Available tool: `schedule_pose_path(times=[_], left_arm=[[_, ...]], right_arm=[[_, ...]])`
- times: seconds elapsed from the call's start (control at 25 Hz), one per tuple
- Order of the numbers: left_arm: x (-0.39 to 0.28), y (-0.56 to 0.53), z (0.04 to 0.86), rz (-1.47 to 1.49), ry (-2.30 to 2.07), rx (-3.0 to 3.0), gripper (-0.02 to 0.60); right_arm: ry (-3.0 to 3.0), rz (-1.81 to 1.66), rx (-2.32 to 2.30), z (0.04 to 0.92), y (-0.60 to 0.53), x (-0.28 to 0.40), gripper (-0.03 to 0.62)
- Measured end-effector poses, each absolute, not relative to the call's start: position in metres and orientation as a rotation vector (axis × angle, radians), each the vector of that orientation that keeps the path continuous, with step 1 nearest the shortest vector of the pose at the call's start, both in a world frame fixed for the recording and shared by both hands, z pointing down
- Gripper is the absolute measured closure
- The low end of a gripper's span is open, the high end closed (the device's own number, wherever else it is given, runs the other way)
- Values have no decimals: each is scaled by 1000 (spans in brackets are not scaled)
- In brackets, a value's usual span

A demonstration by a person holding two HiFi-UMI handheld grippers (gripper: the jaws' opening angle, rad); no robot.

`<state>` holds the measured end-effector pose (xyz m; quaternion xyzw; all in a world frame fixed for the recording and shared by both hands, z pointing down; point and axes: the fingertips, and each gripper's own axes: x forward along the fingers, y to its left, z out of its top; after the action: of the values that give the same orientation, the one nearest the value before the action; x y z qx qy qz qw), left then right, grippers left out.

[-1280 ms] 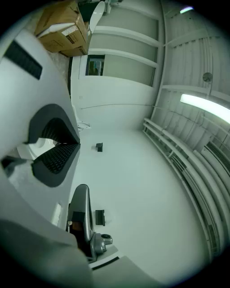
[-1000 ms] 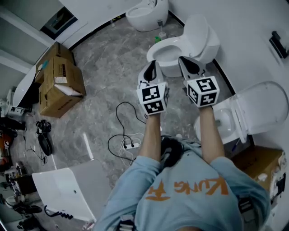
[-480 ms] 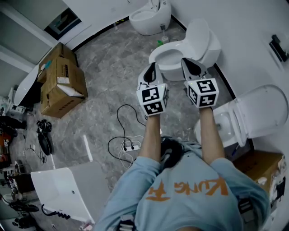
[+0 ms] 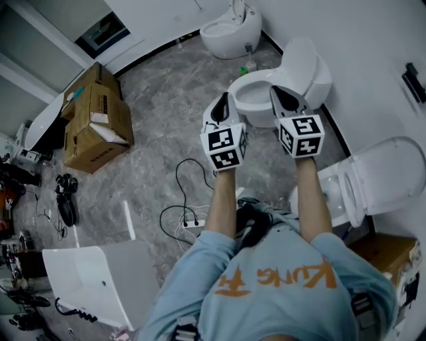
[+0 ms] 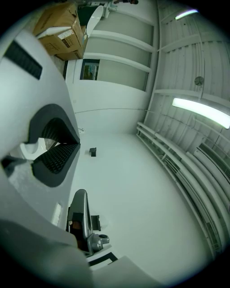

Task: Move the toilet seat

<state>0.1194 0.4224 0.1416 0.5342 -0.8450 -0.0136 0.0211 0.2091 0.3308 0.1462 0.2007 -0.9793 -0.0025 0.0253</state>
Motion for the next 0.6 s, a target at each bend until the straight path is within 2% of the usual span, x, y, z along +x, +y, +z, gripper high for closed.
schedule_pose_path(times=[0.32,0.6], left_arm=[[79,411,161,-81,-2612,1616,580],[29,348,179,-121,-2562,1646,580]], right_arm=[[-2997,-32,605,162,313,178,597],[-2953,-75,732,168,245,143,597]])
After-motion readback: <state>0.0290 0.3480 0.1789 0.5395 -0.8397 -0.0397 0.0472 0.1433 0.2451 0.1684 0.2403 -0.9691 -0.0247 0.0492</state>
